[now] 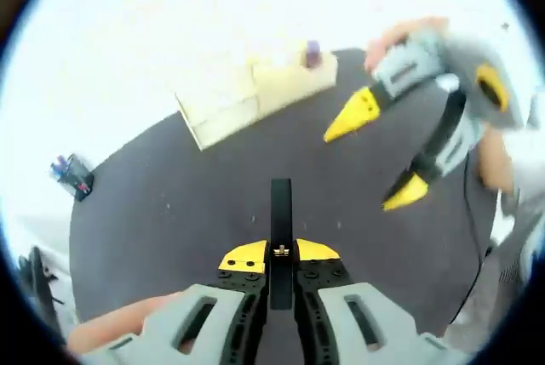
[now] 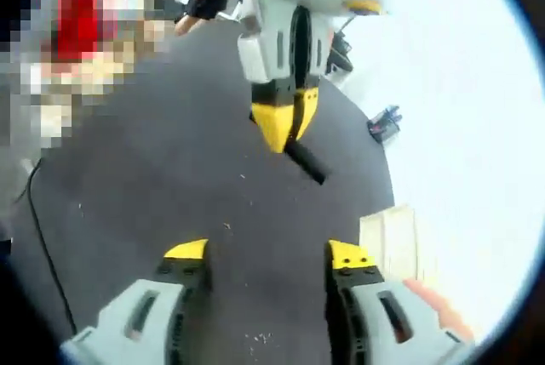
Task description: Open the drawer, pick up the cosmetic bottles from the table one by one, place them into the drawer, release the gripper, close the drawer, and move the gripper away
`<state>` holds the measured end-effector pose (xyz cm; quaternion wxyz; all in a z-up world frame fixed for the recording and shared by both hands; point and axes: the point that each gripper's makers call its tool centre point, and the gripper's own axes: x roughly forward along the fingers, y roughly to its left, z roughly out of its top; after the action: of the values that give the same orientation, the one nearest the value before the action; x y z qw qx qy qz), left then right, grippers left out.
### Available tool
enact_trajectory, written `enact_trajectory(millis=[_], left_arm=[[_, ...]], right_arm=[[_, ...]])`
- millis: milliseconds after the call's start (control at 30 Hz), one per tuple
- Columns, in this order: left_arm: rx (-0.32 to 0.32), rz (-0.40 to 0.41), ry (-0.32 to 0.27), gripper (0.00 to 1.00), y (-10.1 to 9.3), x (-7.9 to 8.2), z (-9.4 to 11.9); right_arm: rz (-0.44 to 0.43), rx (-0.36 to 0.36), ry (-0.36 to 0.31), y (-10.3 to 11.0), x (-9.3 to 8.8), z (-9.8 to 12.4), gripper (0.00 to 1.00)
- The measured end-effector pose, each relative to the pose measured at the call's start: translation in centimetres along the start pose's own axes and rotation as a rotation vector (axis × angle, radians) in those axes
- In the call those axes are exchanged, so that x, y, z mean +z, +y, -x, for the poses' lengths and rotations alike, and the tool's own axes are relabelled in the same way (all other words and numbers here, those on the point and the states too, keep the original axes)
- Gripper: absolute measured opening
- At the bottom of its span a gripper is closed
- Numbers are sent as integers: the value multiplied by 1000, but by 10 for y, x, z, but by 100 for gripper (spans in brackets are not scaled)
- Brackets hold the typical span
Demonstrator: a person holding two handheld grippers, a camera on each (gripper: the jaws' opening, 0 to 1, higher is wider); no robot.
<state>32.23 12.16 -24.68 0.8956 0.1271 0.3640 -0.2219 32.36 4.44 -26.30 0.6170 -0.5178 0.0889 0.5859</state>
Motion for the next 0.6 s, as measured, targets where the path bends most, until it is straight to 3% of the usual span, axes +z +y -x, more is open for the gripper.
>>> enact_trajectory(millis=[100,300,400,600], left_arm=[[12,55,-35,6,-4,8,7],[45,81,-36,6,-11,11,25],[28,115,-64,6,-17,18,34],[114,170,-60,6,-4,32,43]], right_arm=[[5,-17,16,-5,-6,-1,60],[-8,-16,51,-4,-21,-1,60],[3,3,77,1,-28,0,59],[-25,-23,90,-3,-36,8,61]])
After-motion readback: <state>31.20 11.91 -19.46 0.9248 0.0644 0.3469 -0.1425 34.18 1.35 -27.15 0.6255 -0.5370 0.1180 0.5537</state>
